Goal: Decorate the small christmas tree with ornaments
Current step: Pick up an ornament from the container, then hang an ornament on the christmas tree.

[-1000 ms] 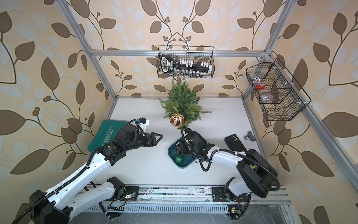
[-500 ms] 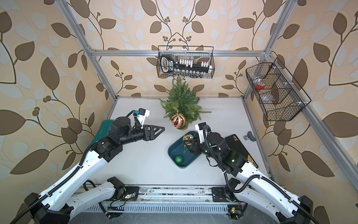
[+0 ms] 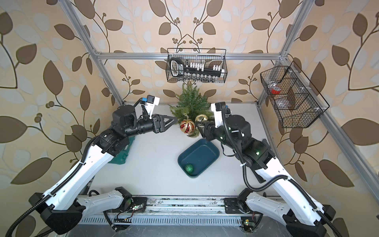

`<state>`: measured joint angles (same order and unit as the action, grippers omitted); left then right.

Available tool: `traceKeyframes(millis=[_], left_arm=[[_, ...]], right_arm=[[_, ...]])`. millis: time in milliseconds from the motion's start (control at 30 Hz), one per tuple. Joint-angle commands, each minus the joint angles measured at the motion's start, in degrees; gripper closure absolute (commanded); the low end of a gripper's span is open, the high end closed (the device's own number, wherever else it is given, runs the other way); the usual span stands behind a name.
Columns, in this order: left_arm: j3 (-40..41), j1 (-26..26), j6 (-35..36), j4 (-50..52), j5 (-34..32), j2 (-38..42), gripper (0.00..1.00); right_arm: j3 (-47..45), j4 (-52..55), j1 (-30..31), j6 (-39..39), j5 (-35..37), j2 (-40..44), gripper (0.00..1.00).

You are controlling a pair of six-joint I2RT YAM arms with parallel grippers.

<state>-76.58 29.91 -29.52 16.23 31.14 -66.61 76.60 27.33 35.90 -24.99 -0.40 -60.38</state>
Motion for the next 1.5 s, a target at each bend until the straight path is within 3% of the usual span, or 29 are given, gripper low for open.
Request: traceKeyframes(millis=[0, 300, 633, 1467], left_arm=[[-5.5, -0.6, 3.4, 1.5, 1.3, -2.8, 0.42], [-14.7, -1.7, 4.3, 2.8, 2.1, -11.0, 0.45], [-15.2, -4.8, 2.7, 1.1, 1.2, -12.7, 0.40], [-12.5, -6.6, 0.8, -1.8, 2.3, -13.4, 0.34]], right_arm=[[6.5, 3.8, -4.4, 0.4, -2.6, -4.8, 0.47], [20.4, 1.3, -9.0, -0.5, -4.1, -15.9, 0.47], [31.6, 0.2, -10.8, -1.2, -7.7, -27.1, 0.47], [36.2, -2.5, -15.1, -3.6, -9.8, -35.5, 0.48]])
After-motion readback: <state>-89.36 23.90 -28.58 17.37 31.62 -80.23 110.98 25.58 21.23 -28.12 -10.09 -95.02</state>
